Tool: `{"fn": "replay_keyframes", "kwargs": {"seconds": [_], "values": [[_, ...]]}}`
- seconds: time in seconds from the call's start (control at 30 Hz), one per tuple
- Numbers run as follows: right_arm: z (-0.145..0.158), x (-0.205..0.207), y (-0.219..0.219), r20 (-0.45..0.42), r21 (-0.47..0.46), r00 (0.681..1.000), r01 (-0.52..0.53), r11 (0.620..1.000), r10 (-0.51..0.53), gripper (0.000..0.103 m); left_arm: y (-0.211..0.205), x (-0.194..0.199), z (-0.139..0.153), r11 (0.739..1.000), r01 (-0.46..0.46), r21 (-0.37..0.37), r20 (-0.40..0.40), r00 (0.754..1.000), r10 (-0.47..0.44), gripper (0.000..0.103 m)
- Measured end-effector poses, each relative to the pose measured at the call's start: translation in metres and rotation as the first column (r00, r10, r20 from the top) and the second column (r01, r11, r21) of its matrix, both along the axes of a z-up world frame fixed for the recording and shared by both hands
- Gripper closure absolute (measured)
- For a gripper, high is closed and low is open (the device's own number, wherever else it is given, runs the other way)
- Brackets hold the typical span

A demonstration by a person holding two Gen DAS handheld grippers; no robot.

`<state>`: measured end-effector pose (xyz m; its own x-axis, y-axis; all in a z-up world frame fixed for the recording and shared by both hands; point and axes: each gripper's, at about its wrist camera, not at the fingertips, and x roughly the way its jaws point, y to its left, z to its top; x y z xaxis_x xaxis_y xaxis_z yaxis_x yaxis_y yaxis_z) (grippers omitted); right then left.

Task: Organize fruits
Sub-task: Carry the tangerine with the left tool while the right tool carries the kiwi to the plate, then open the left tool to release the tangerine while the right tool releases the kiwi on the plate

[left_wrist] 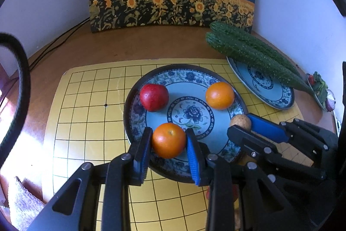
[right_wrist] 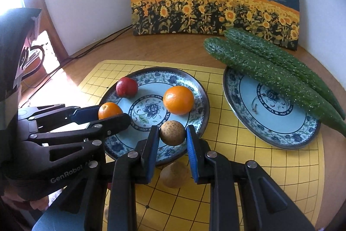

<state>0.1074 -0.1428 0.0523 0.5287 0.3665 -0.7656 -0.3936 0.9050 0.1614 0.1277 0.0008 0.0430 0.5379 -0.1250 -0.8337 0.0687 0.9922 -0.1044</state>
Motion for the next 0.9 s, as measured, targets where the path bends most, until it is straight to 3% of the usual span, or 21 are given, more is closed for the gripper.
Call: {"fn": "replay_keyframes", "kwargs": {"seconds": [0.53, 0.77, 0.9], "values": [[-0.001, -0.002, 0.002, 0.006, -0.006, 1.000, -0.009, 1.000, 0.009, 0.076, -0.001, -0.001, -0.002, 1.000, -0.003, 0.006, 0.001, 1.000, 0.003, 0.071], [0.003, -0.004, -0.003, 0.010, 0.013, 1.000, 0.011, 1.000, -0.011, 0.061, 0.002, -0.006, 0.001, 1.000, -0.019, 0.010, 0.010, 1.000, 0.019, 0.069], [0.004, -0.007, -0.008, 0.001, 0.030, 1.000, 0.017, 0.999, -0.017, 0.059, 0.000, -0.012, 0.005, 1.000, -0.018, 0.005, 0.016, 1.000, 0.018, 0.064]]}}
